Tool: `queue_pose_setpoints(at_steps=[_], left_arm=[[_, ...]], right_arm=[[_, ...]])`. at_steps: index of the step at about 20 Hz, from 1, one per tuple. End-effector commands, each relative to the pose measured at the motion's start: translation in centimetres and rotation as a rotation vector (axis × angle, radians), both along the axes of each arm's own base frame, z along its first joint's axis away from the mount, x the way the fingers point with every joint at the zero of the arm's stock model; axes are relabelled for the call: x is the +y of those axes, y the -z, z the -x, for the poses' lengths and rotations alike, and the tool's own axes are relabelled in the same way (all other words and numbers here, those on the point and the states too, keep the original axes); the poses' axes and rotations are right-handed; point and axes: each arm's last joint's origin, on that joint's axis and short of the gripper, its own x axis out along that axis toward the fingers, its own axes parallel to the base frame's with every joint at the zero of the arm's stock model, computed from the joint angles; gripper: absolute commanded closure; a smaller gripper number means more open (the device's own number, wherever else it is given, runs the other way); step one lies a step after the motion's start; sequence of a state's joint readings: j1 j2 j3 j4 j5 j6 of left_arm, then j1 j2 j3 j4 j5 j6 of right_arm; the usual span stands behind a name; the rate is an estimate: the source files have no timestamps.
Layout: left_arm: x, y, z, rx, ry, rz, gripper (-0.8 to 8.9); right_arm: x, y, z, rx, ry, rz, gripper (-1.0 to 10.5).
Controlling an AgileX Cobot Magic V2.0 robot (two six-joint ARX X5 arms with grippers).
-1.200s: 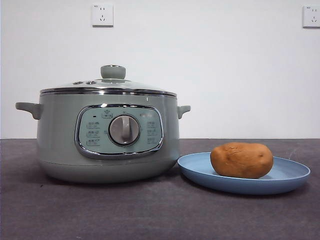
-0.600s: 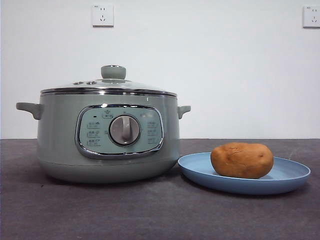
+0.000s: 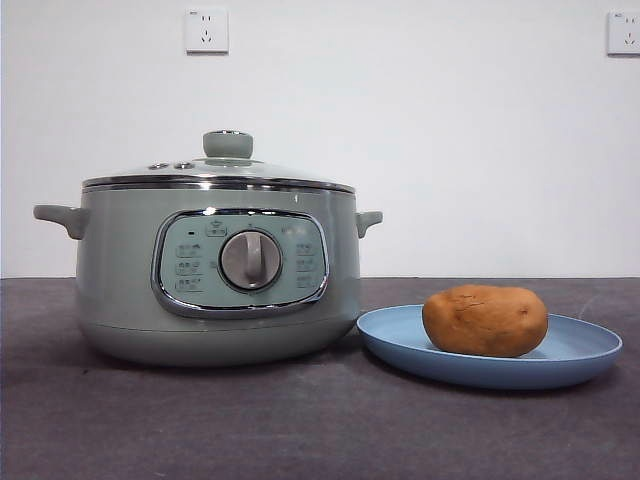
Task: Take the potato out from the steamer,put the potato on the plate,close the lid
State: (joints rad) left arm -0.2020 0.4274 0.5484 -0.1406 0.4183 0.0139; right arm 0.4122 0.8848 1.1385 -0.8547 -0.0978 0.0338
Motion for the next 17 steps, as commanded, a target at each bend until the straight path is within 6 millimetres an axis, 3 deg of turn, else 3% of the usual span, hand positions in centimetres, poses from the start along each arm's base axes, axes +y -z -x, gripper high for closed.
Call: queue_pose_setpoints(at_steps=[1, 4, 8, 12, 17], left_arm=[[0.4, 5.4, 0.2, 0.033, -0.074, 0.010, 8.17], [1.1, 10.2, 0.6, 0.086, -0.241, 0.064, 8.17], [1.5, 13.8, 0.7, 0.116, -0.308, 0.090, 8.17], [1.7, 15.2, 1.1, 0.205, -0.327, 0.066, 8.17], [1.7, 15.2, 1.1, 0.200, -0.323, 0.063, 8.17]], right_arm=[[0.0, -0.3, 0.1, -0.013, 0.000, -0.009, 9.5], [0.0, -0.3, 0.1, -0.013, 0.000, -0.009, 9.5], [0.0, -0.3, 0.1, -0.013, 0.000, -0.008, 9.5], [0.0, -0.3, 0.1, -0.013, 0.000, -0.009, 9.5], [0.0, -0.3, 0.1, -0.013, 0.000, -0.009, 9.5]])
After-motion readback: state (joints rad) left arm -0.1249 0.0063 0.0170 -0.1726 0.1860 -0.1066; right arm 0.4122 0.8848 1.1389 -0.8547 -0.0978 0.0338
